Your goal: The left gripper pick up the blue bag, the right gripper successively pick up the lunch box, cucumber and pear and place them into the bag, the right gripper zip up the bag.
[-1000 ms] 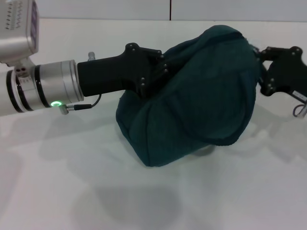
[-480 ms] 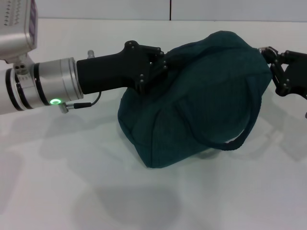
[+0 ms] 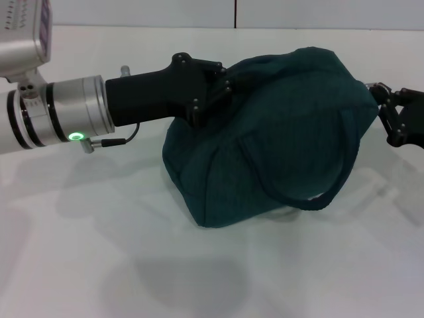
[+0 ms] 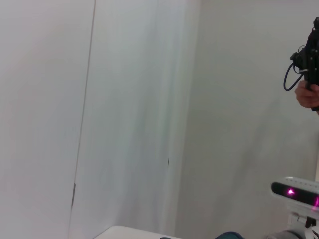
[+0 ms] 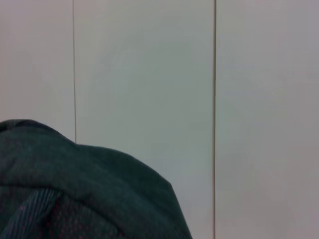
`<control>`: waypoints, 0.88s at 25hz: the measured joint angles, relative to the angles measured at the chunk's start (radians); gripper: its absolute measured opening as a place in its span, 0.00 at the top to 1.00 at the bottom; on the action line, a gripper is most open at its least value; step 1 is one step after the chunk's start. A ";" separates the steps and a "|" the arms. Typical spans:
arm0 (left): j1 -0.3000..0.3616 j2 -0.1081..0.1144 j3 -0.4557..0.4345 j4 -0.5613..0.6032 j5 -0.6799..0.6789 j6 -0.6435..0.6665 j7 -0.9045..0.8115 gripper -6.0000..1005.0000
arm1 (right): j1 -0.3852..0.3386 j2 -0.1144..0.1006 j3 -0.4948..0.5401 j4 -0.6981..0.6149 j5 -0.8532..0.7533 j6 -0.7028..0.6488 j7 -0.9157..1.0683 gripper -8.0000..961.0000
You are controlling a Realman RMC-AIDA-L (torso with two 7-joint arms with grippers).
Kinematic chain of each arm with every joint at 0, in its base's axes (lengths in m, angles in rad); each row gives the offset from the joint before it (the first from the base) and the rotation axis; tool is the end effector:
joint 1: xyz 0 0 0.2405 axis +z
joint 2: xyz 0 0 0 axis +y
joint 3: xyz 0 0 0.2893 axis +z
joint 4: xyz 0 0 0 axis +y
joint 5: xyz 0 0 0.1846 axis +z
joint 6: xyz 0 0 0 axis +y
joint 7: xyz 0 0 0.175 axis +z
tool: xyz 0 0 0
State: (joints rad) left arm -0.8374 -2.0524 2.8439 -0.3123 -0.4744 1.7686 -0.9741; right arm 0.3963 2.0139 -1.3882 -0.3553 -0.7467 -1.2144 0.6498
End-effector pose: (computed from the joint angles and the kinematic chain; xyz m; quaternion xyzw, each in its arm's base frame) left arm -0.1847 0.3604 -0.0450 -0.9097 -0.1014 -0.3893 0.1034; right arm 0.2860 0.3530 -0.0308 -0.8482 0.1386 0.3317 0.3889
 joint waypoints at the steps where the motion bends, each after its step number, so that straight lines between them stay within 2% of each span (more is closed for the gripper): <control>1: 0.000 0.000 0.000 0.001 0.000 0.000 0.000 0.95 | 0.000 0.000 0.000 0.005 0.000 0.000 0.000 0.97; 4: 0.000 -0.004 0.000 0.003 -0.002 0.000 -0.001 0.95 | 0.008 0.001 -0.008 0.017 -0.005 0.002 0.001 0.97; 11: 0.014 -0.033 0.000 0.015 -0.050 -0.036 -0.004 0.95 | 0.025 0.005 -0.048 0.018 -0.008 0.014 0.043 0.96; 17: 0.064 -0.034 0.000 0.083 -0.128 -0.072 0.020 0.94 | -0.002 -0.004 -0.041 0.008 -0.007 -0.042 0.069 0.94; 22: 0.108 -0.035 0.000 0.120 -0.192 -0.068 0.069 0.94 | -0.026 -0.006 0.012 0.003 -0.003 -0.069 0.091 0.90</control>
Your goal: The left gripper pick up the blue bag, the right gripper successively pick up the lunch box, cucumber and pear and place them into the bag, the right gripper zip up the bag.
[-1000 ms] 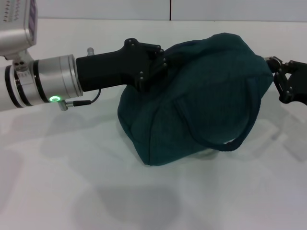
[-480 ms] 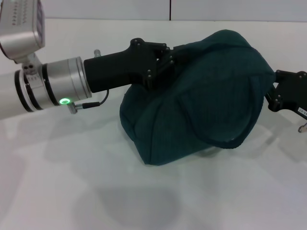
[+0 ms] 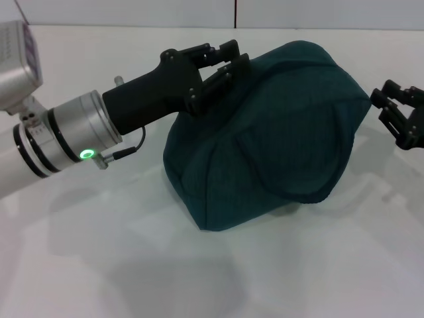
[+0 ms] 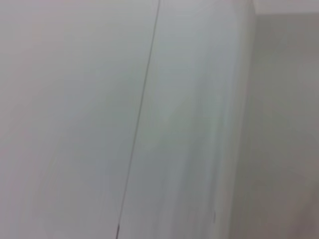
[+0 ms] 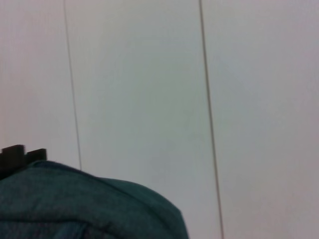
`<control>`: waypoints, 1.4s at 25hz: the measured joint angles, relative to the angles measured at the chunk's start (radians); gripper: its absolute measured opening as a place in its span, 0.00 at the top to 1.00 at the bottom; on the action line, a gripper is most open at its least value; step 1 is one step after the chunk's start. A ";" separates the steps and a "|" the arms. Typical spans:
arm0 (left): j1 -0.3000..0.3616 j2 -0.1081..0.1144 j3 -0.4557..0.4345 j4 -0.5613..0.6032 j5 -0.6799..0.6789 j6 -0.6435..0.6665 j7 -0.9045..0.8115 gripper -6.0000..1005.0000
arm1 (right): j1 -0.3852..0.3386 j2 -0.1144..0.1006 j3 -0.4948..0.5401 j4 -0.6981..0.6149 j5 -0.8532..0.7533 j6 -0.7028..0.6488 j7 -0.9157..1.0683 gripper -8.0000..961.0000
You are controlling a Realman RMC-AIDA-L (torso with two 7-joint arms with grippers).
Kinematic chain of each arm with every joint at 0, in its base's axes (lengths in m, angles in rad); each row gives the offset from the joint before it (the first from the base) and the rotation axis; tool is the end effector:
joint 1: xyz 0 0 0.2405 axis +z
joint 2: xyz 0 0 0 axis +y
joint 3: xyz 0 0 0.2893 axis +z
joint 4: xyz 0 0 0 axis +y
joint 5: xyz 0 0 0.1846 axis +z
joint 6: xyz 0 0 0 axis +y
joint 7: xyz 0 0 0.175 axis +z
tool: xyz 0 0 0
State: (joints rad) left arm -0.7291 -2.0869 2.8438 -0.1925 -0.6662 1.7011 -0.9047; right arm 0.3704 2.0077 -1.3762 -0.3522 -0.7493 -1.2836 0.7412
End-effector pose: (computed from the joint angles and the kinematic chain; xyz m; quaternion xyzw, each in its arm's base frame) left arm -0.1946 0.3518 -0.0518 -0.8567 -0.1469 -0.4630 0.1734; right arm 0.2873 0.3417 -0.0242 -0.8366 0.1709 0.3679 0.3683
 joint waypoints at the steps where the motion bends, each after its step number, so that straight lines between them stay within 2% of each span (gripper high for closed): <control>1: 0.011 0.000 0.000 0.012 -0.010 0.000 0.018 0.90 | -0.004 -0.001 0.005 -0.002 -0.002 -0.002 0.005 0.90; 4: 0.036 0.000 0.000 0.042 -0.027 0.003 0.073 0.80 | -0.017 -0.011 0.008 -0.009 -0.004 -0.017 0.030 0.87; 7: 0.060 -0.001 0.000 0.085 -0.041 0.008 0.143 0.69 | -0.029 -0.029 0.024 -0.010 -0.001 -0.076 0.072 0.75; 11: 0.075 0.000 0.000 0.103 -0.039 0.047 0.176 0.54 | -0.026 -0.063 0.030 -0.011 -0.041 -0.241 0.112 0.59; 14: 0.087 0.003 0.000 0.097 0.013 0.125 0.217 0.34 | -0.005 -0.088 0.029 -0.029 -0.138 -0.391 0.121 0.44; 15: 0.093 0.003 0.000 0.094 0.044 0.158 0.251 0.34 | 0.001 -0.094 0.031 -0.039 -0.166 -0.431 0.126 0.39; 17: 0.110 0.003 0.000 0.099 0.080 0.195 0.306 0.34 | 0.007 -0.101 0.033 -0.062 -0.202 -0.485 0.136 0.35; 20: 0.163 -0.001 0.000 0.124 0.058 0.206 0.376 0.34 | 0.014 -0.104 0.032 -0.084 -0.225 -0.532 0.142 0.29; 23: 0.194 0.000 0.000 0.128 0.046 0.203 0.399 0.35 | 0.020 -0.100 0.029 -0.086 -0.235 -0.535 0.143 0.30; 27: 0.197 0.008 0.000 0.105 0.083 0.224 0.400 0.35 | 0.048 -0.096 0.034 -0.088 -0.308 -0.537 0.143 0.30; 31: 0.211 0.004 0.000 0.086 0.089 0.256 0.414 0.35 | 0.078 -0.084 0.034 -0.088 -0.353 -0.526 0.141 0.30; 35: 0.228 0.002 0.000 0.087 0.093 0.260 0.461 0.35 | 0.086 -0.060 0.034 -0.093 -0.358 -0.487 0.135 0.30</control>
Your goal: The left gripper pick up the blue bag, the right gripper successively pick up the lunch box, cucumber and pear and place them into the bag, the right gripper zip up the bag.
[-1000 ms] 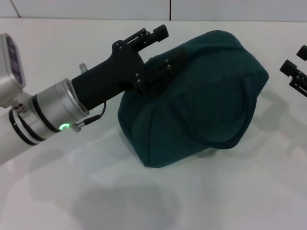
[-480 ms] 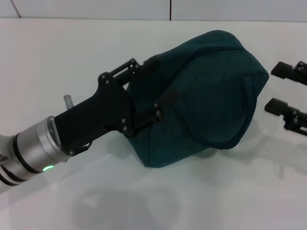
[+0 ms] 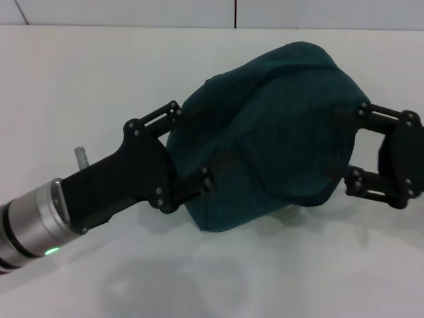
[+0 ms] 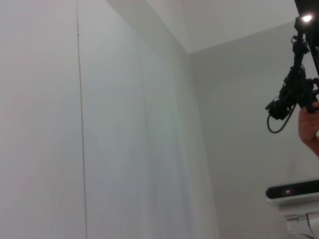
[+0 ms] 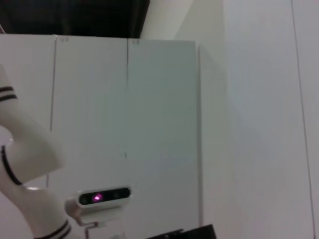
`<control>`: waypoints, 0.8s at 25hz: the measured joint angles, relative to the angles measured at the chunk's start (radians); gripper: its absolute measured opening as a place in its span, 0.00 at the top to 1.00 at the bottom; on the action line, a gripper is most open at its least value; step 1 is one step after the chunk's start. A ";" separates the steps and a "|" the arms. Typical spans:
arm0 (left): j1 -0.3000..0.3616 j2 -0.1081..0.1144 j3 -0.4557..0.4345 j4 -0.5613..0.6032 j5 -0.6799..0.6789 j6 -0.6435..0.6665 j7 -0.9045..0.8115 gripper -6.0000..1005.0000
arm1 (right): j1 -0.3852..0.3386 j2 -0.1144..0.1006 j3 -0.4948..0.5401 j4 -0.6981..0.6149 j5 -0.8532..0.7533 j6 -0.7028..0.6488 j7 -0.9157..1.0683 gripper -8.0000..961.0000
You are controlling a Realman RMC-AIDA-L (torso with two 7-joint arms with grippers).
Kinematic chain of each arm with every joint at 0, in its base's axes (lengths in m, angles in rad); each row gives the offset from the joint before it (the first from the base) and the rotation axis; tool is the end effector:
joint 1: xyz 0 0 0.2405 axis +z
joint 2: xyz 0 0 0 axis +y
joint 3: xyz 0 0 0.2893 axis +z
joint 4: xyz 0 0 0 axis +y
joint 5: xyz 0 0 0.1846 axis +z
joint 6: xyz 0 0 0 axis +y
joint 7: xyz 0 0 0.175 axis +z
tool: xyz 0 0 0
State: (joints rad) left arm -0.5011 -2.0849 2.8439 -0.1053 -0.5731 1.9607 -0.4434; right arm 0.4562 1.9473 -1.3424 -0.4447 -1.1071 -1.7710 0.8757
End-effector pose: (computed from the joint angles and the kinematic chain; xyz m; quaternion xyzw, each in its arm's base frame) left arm -0.2244 0.2596 -0.0464 -0.8375 0.0052 -0.5019 0.2162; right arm 0.2149 0.2892 -0.0143 -0.8926 -0.0032 0.4402 0.0978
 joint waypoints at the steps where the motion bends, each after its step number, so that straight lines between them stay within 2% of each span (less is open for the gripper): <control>1: 0.002 0.000 0.000 0.002 0.000 0.001 0.009 0.35 | 0.001 0.007 -0.001 -0.008 -0.001 0.018 0.000 0.30; 6: 0.004 0.003 0.000 -0.002 0.000 0.013 0.014 0.35 | 0.002 0.021 0.001 -0.021 -0.019 0.041 -0.001 0.30; 20: -0.009 0.006 0.000 -0.005 -0.006 0.012 0.016 0.35 | -0.010 0.029 0.003 -0.047 -0.024 0.045 -0.052 0.30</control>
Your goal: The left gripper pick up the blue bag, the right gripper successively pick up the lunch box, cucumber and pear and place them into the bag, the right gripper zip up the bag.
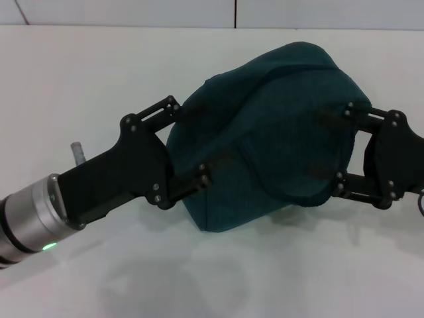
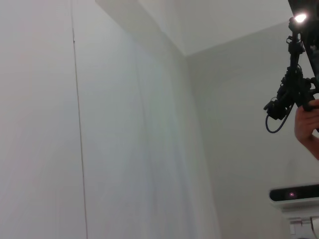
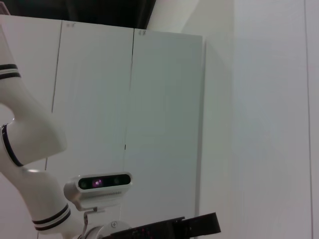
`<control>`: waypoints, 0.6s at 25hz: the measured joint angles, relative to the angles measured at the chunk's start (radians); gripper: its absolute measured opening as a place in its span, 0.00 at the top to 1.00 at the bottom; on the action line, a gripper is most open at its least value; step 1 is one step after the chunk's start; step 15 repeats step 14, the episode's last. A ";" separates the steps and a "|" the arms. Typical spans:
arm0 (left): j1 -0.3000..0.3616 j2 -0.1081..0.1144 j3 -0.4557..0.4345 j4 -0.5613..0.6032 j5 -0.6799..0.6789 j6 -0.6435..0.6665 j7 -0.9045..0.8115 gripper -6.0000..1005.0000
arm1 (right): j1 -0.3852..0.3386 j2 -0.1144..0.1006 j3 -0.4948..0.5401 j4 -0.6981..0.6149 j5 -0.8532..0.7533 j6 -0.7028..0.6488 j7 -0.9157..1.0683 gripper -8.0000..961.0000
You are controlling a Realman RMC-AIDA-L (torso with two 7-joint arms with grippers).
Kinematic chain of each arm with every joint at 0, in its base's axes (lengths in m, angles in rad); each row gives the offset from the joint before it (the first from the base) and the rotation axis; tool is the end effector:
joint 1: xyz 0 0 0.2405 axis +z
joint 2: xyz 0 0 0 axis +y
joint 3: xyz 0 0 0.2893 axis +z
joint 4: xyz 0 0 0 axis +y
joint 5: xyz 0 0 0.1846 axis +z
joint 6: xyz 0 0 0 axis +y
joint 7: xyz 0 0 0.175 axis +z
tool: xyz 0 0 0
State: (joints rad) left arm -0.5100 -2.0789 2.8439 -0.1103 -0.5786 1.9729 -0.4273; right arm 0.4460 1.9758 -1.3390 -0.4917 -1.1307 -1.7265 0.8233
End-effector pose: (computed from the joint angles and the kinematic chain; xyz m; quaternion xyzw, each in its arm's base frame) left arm -0.2232 0.2621 -0.0423 -0.8360 0.0198 -0.5021 0.2204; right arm 0.2094 0.2902 -0.0250 -0.8951 -0.0332 0.4296 0.1151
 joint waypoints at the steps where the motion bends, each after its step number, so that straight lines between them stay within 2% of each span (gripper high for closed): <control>1: -0.001 0.000 0.000 0.000 0.000 -0.001 0.000 0.35 | 0.000 0.000 0.000 0.000 0.000 0.000 0.000 0.30; 8: -0.004 -0.003 0.000 0.000 -0.001 -0.005 0.001 0.35 | 0.005 0.003 0.000 0.007 0.000 0.003 -0.005 0.30; 15: -0.004 -0.004 0.000 0.000 -0.001 -0.006 0.001 0.35 | -0.003 0.019 0.000 0.011 0.000 0.005 -0.041 0.30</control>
